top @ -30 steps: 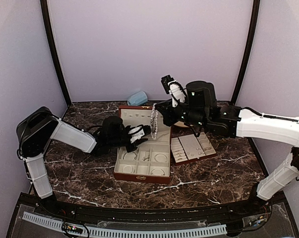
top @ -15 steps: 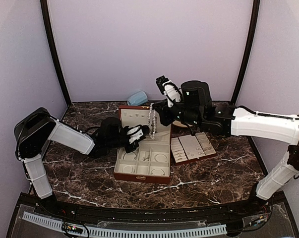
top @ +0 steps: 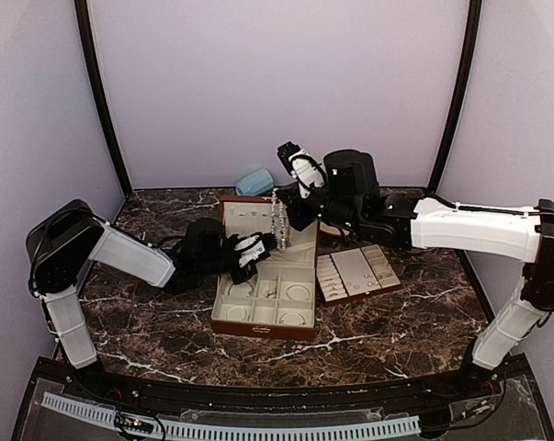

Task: Organize the mixed jewelry
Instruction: Open the compartment pouch of the jewelry box, then hang the necklace on the necklace hanger.

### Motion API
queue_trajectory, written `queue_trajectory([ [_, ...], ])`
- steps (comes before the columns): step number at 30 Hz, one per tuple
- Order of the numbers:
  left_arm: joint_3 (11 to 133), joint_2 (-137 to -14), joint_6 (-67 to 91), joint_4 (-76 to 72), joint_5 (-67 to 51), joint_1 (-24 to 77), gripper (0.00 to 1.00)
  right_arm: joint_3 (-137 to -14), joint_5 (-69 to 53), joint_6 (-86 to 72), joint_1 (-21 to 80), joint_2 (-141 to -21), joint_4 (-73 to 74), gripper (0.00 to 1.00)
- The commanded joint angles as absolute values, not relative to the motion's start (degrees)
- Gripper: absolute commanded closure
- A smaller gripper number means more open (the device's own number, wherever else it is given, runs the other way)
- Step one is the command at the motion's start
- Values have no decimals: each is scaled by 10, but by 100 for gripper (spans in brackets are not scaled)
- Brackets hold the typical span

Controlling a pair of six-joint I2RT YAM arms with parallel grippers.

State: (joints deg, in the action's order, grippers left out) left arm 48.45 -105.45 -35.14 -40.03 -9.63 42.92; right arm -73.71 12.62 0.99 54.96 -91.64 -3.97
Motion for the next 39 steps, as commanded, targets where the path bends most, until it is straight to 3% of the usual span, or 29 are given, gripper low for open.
queue_trajectory([
  [1, 465, -1033, -349, -380, -111, 434, 100, -754, 122, 55, 545, -926, -89, 100],
  [24, 458, -1024, -353, -380, -118, 440, 100, -694, 106, 252, 545, -975, -240, 100],
  [39, 454, -1020, -355, -383, -112, 442, 100, -705, 140, 241, 538, -1009, -221, 100],
])
